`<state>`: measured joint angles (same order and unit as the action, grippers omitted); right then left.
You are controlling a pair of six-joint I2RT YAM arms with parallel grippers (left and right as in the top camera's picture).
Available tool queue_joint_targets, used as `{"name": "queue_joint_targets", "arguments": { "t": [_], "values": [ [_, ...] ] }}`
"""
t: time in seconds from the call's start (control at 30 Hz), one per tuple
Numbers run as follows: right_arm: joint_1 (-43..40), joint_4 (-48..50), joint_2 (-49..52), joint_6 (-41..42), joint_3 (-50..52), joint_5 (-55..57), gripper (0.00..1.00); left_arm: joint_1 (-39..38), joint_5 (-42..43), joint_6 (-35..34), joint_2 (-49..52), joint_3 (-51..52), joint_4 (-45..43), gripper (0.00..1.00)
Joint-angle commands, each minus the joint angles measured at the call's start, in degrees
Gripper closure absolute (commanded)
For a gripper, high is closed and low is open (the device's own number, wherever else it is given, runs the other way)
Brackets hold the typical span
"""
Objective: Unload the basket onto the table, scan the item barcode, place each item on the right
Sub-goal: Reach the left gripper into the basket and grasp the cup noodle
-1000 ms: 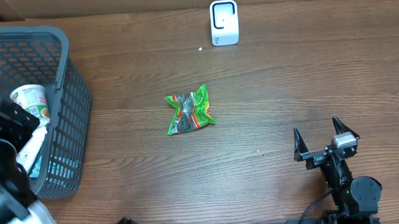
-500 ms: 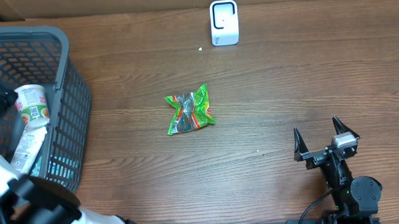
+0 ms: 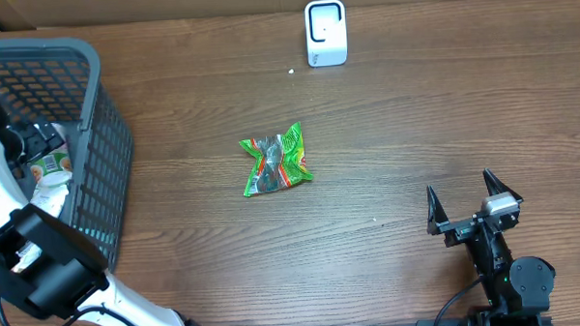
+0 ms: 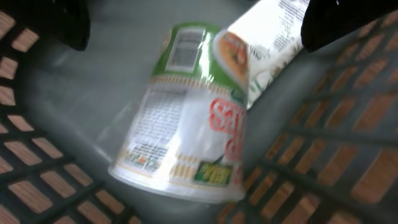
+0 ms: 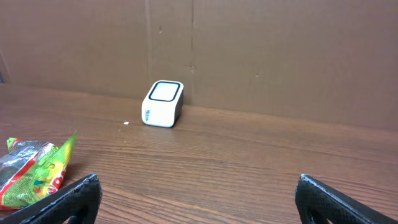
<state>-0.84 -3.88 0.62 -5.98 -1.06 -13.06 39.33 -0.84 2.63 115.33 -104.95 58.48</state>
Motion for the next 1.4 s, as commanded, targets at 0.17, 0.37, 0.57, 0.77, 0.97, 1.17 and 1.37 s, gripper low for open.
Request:
{"name": "queue_joint_targets", "arguments": {
  "t": [0.17, 0.37, 0.57, 0.77, 0.97, 1.17, 1.37],
  "values": [
    [0.1, 0.4, -0.5, 0.3, 0.6, 0.6, 0.0, -0.8, -3.8, 2.6, 6.1, -1.2, -3.1, 0.0],
    [0.1, 0.4, -0.5, 0.3, 0.6, 0.6, 0.0, -1.4, -4.1, 2.6, 10.4, -1.2, -3.3, 0.04],
    [0.1, 0.4, -0.5, 0.3, 0.6, 0.6, 0.0, -1.9, -4.2, 2.5, 10.6, -1.3, -6.6, 0.12],
    [0.1, 0.4, -0.5, 0.3, 0.6, 0.6, 0.0, -2.0, -4.0, -0.6, 10.6, -1.3, -7.2, 0.3],
    [0.1, 0.4, -0.5, 0.3, 0.6, 0.6, 0.0, -2.2, -4.0, -1.5, 10.6, -1.8, -4.9, 0.39],
    [0.1, 0.4, -0.5, 0.3, 0.6, 0.6, 0.0, -2.3, -4.0, -5.4, 10.6, -8.7, 2.6, 0.4],
    [0.1, 0.4, -0.5, 0.3, 0.6, 0.6, 0.0, -2.3, 1.7, -8.0, 10.5, -23.9, 13.8, 0.33]
  ]
}}
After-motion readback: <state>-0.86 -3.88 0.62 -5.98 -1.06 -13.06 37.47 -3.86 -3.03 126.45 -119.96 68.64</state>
